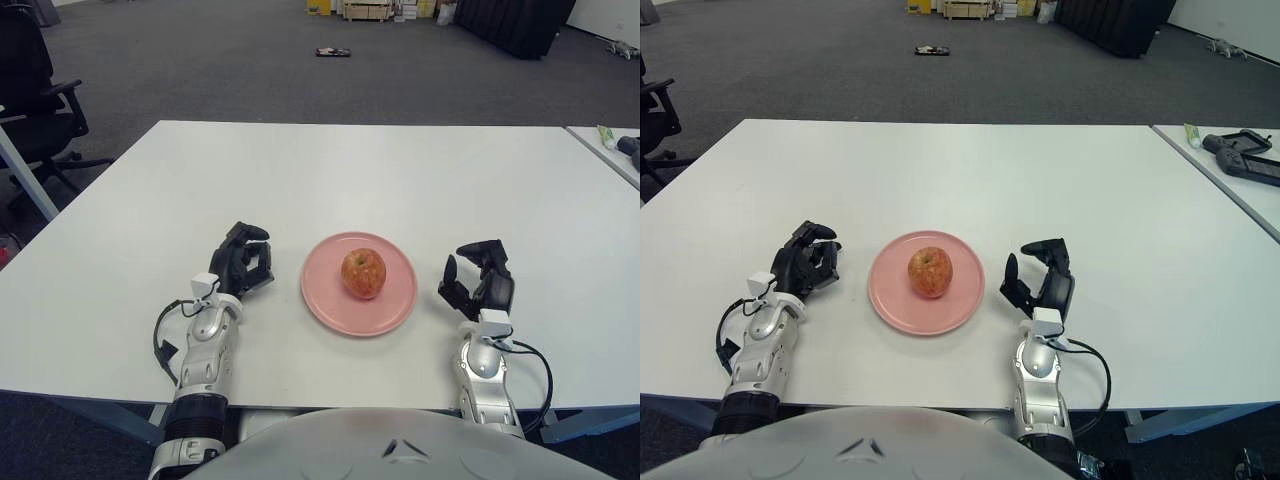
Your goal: Put the apple into the plate.
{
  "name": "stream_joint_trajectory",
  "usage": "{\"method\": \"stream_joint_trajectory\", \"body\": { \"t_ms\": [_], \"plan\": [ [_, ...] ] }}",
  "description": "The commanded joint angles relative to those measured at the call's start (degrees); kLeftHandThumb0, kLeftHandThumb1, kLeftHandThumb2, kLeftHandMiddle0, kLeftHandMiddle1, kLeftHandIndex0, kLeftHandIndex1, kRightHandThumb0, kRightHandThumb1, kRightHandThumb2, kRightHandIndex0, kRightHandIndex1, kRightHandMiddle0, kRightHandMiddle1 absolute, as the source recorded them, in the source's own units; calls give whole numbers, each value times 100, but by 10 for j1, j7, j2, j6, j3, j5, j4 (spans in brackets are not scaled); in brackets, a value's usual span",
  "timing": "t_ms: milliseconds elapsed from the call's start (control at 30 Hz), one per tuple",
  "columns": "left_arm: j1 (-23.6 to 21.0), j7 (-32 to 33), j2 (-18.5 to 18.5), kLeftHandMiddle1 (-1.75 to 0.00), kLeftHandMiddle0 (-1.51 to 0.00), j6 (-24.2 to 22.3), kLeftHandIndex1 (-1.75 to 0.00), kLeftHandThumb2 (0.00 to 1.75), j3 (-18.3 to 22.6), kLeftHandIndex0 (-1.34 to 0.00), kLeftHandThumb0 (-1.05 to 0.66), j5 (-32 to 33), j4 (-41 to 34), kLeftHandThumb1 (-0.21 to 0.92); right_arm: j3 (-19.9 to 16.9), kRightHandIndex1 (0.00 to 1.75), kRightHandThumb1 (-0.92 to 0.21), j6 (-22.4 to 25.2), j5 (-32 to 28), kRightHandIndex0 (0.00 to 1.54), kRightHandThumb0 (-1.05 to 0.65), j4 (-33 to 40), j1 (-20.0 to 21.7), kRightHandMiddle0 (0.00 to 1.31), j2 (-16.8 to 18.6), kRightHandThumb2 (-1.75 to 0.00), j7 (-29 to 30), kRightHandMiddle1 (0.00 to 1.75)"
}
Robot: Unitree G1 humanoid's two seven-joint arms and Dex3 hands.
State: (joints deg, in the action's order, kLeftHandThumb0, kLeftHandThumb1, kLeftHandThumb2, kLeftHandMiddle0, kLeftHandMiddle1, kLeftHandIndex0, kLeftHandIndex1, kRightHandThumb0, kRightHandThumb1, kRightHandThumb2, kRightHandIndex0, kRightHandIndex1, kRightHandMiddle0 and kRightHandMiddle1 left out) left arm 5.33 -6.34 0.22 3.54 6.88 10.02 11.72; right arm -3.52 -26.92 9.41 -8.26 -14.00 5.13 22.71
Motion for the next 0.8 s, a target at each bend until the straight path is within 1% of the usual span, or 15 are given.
{"method": "stream_joint_trajectory", "body": {
  "t_ms": [0, 200, 433, 767],
  "plan": [
    [2, -3, 4, -175, -122, -8, -175, 119, -3, -52, -44, -7, 18, 43, -3, 133, -52, -18, -11, 65, -41, -13, 12, 45, 2, -106, -7, 175],
    [2, 0, 3, -175, -122, -7, -175, 119, -5, -52, -44, -8, 17, 43, -5, 133, -54, -30, -8, 64, -41, -26, 11, 44, 9, -105, -5, 175],
    [2, 3, -1, -175, -122, -11, -175, 119, -4, -52, -44, -5, 15, 43, -7, 132, -57, -26, -14, 64, -40, -29, 5, 41, 18, -101, -4, 175],
    [3, 6, -2, -175, -121, -13, -175, 119, -6, -53, -44, -11, 12, 43, -4, 132, -60, -36, -20, 64, -40, -31, 0, 39, 14, -97, -13, 175]
  ]
}}
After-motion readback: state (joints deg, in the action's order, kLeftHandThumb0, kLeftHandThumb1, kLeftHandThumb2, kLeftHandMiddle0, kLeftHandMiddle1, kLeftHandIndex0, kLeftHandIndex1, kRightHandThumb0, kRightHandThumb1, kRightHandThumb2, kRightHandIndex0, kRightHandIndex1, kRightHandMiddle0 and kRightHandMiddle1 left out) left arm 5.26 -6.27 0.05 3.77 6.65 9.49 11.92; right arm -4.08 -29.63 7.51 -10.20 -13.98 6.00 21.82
